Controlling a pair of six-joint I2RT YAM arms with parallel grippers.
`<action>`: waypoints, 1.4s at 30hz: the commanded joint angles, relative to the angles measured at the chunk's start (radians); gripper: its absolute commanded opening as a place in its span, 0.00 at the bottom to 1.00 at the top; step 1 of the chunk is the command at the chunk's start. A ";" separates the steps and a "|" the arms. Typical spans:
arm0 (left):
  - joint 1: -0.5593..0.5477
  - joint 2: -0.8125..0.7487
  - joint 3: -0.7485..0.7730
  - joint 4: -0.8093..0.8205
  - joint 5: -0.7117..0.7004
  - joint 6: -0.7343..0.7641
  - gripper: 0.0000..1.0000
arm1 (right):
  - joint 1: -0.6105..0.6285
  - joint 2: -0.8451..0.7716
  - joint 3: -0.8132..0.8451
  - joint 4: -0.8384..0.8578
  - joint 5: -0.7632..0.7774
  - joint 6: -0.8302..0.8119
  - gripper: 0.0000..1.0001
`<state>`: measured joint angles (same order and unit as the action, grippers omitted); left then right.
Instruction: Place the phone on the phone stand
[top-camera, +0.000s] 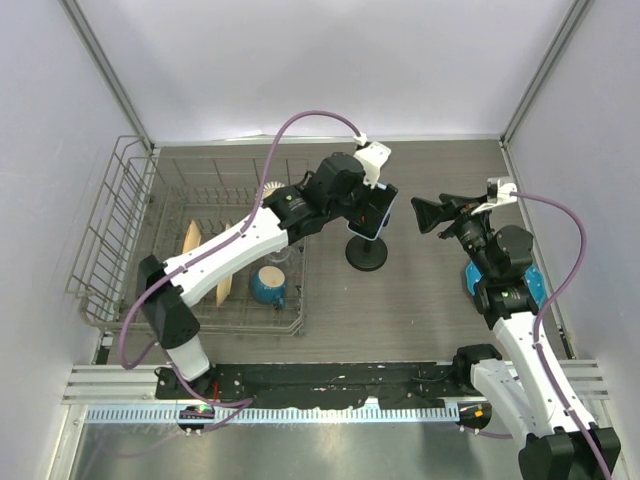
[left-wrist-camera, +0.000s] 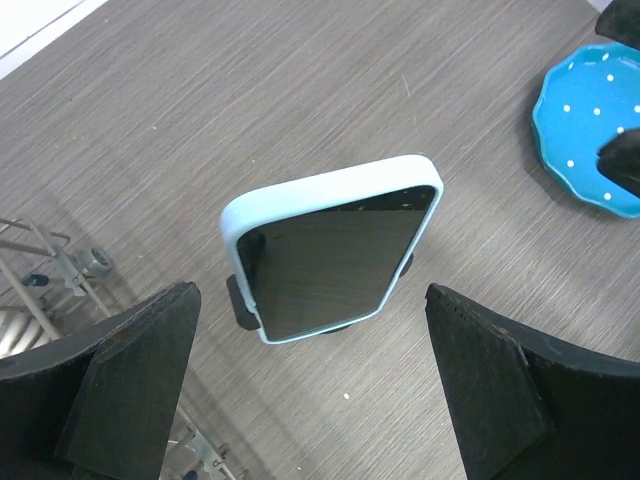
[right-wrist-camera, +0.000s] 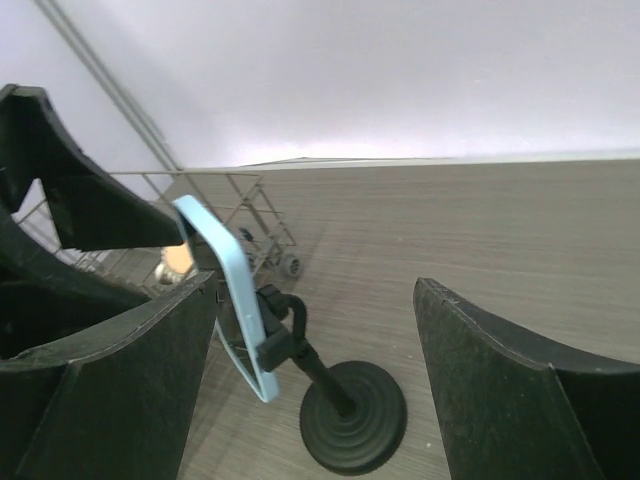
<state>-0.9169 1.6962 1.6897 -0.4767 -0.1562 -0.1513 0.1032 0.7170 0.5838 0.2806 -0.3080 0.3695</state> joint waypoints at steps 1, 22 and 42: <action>-0.019 0.023 0.091 -0.048 0.020 0.048 1.00 | 0.001 -0.027 -0.015 -0.003 0.125 -0.017 0.84; -0.085 0.141 0.219 -0.070 -0.204 0.010 1.00 | 0.024 -0.047 -0.021 -0.050 0.276 -0.053 0.84; -0.085 0.195 0.228 0.007 -0.207 0.005 0.83 | 0.029 -0.051 -0.032 -0.050 0.296 -0.064 0.84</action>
<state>-0.9955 1.8927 1.8782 -0.5201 -0.3473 -0.1493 0.1257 0.6846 0.5529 0.2005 -0.0402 0.3210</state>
